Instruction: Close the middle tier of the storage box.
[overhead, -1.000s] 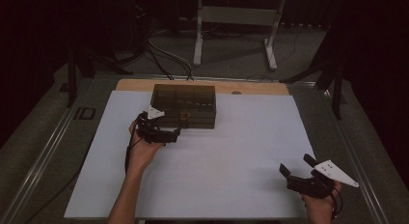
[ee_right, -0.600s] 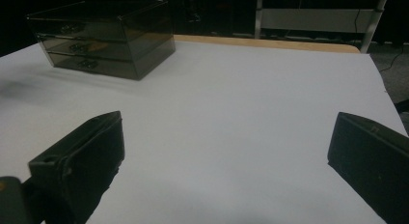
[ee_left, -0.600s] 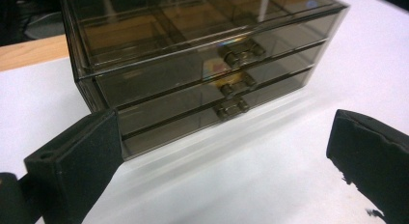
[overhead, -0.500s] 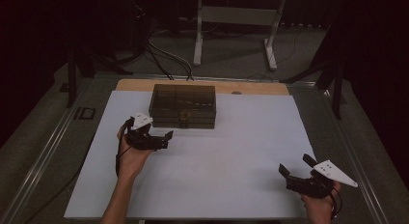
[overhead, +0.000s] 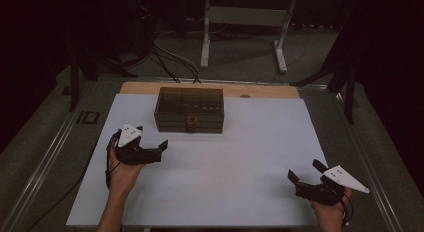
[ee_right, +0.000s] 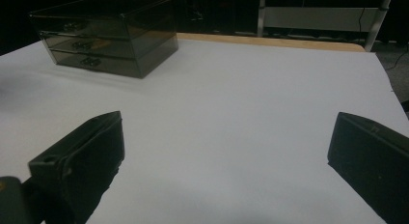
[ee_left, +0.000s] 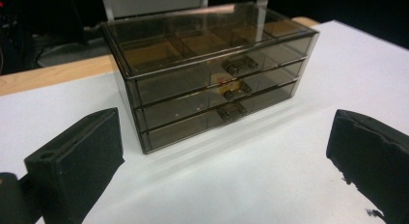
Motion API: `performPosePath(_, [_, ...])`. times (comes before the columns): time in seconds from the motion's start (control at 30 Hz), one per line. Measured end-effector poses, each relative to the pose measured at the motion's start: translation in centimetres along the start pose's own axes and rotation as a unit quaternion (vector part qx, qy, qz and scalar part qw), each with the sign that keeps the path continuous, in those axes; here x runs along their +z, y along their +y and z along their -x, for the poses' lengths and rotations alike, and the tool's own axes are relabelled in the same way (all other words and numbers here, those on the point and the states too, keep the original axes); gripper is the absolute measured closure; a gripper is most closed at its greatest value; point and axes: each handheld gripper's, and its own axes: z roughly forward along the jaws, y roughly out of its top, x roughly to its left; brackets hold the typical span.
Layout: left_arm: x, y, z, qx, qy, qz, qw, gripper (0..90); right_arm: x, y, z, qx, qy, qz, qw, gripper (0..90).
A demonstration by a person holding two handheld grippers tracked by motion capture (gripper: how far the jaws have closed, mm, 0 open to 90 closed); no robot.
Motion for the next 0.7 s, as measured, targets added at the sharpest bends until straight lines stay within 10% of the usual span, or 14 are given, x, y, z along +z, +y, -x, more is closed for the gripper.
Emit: performPosePath(0.7, [-3.8,-4.1,0.4,0.01,0.025,0.031,0.9991,0.8,0.2,0.0,-0.2,-0.004,0.007,-0.003,1.0,0.0])
